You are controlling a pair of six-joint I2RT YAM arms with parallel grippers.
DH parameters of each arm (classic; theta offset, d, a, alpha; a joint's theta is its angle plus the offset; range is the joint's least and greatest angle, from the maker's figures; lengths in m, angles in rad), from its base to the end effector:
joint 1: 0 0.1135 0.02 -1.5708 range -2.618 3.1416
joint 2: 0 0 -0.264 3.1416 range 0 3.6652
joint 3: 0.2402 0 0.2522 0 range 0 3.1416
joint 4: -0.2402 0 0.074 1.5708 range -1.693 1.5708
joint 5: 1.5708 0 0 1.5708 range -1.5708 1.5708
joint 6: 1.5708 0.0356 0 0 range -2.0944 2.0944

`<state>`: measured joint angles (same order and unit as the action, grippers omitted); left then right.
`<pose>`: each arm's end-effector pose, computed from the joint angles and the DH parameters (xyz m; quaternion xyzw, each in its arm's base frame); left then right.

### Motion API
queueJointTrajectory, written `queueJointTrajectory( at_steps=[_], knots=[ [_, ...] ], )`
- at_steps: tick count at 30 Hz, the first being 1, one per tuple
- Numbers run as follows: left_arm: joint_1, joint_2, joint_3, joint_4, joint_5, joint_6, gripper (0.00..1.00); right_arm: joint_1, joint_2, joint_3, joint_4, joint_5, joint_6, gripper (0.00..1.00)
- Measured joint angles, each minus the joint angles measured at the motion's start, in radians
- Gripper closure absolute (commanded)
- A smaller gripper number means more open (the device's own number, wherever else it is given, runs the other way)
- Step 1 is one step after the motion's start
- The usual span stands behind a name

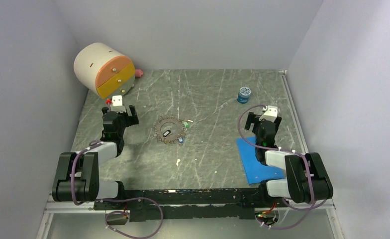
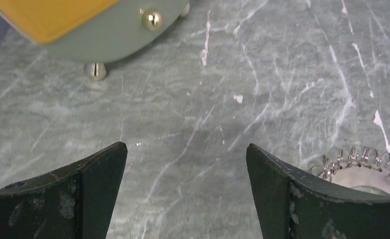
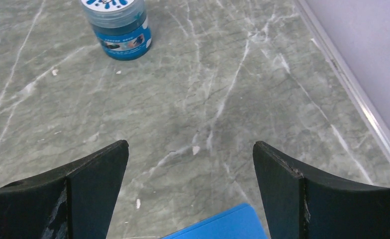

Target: Put the keys on the keyring

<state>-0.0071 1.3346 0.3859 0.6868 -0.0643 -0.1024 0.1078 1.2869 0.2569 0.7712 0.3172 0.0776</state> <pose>0.2555 0.0005 0.1777 -0.0573 0.7911 -0.0078 0.6089 0.2277 0.0135 0.1602 0.0845 0.7839 -0.0689 0.6113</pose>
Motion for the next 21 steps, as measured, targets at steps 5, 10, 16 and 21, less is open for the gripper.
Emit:
queueJointTrajectory(
  at_steps=[5,10,16,21],
  knots=[
    [0.000,-0.002,0.028,-0.007,0.008,0.016,0.05,0.000,0.057,-0.057,0.197,0.039,-0.035,0.01],
    [0.000,-0.002,-0.015,0.033,-0.012,0.034,0.09,0.000,0.200,-0.106,0.381,0.068,-0.061,0.01],
    [0.000,0.078,-0.082,0.121,-0.021,0.078,0.06,-0.011,0.206,-0.061,0.378,0.073,-0.058,0.01],
    [0.012,0.291,-0.054,0.238,-0.011,0.093,0.06,-0.014,0.206,-0.058,0.382,0.077,-0.059,0.01]
  ],
)
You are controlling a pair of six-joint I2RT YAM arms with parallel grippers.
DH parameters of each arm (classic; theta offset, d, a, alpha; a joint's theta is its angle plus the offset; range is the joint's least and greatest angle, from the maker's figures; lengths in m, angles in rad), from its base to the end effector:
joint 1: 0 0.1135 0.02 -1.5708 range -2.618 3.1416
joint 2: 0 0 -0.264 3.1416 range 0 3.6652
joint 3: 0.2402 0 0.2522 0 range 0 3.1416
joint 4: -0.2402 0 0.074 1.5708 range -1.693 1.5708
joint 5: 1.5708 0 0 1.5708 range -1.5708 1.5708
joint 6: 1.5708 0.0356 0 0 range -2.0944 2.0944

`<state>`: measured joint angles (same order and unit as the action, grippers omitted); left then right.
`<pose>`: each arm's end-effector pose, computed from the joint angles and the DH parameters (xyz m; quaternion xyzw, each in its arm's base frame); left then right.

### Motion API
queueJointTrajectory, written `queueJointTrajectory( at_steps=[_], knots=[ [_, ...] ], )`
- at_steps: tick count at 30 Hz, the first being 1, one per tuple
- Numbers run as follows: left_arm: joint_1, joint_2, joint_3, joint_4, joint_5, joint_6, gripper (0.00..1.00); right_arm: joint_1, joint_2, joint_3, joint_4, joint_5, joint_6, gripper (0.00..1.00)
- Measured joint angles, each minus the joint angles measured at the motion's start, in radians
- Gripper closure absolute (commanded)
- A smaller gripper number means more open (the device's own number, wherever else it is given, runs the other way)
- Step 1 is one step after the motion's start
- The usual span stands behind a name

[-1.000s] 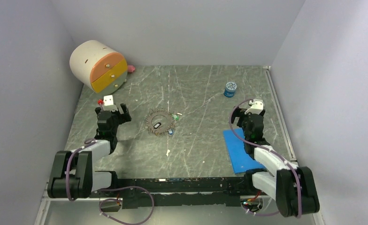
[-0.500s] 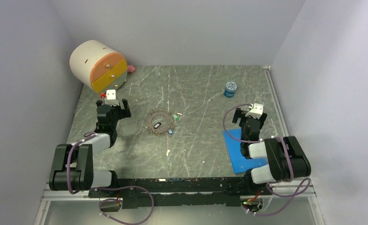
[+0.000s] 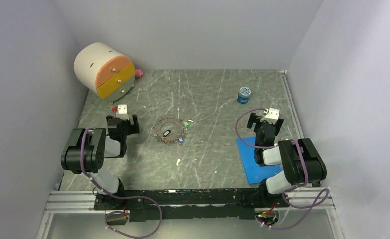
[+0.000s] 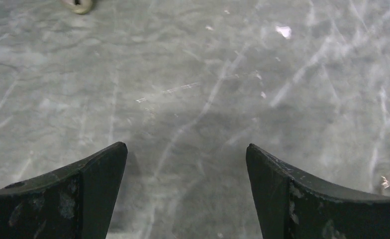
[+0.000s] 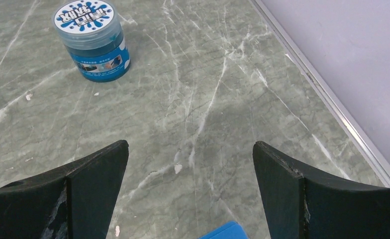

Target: Put the keys on the keyring

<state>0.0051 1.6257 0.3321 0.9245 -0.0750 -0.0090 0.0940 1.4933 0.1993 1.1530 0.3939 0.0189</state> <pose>0.2613 0.0040 0.1184 -0.0270 0.8241 0.0298 0.5650 0.2303 0.0080 0.1424 0.1004 0.7449 -0.1113 0.6502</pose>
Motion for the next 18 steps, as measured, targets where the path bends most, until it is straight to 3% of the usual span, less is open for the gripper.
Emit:
queueJointTrajectory(
  at_steps=[6,18],
  knots=[
    [0.060,0.017,0.058,-0.023,0.014,-0.020,0.06,0.000,0.000,0.000,0.000,0.002,0.000,0.01],
    [0.059,0.016,0.061,-0.028,0.018,-0.032,0.06,0.000,0.000,0.000,0.000,0.010,0.000,0.01]
  ],
)
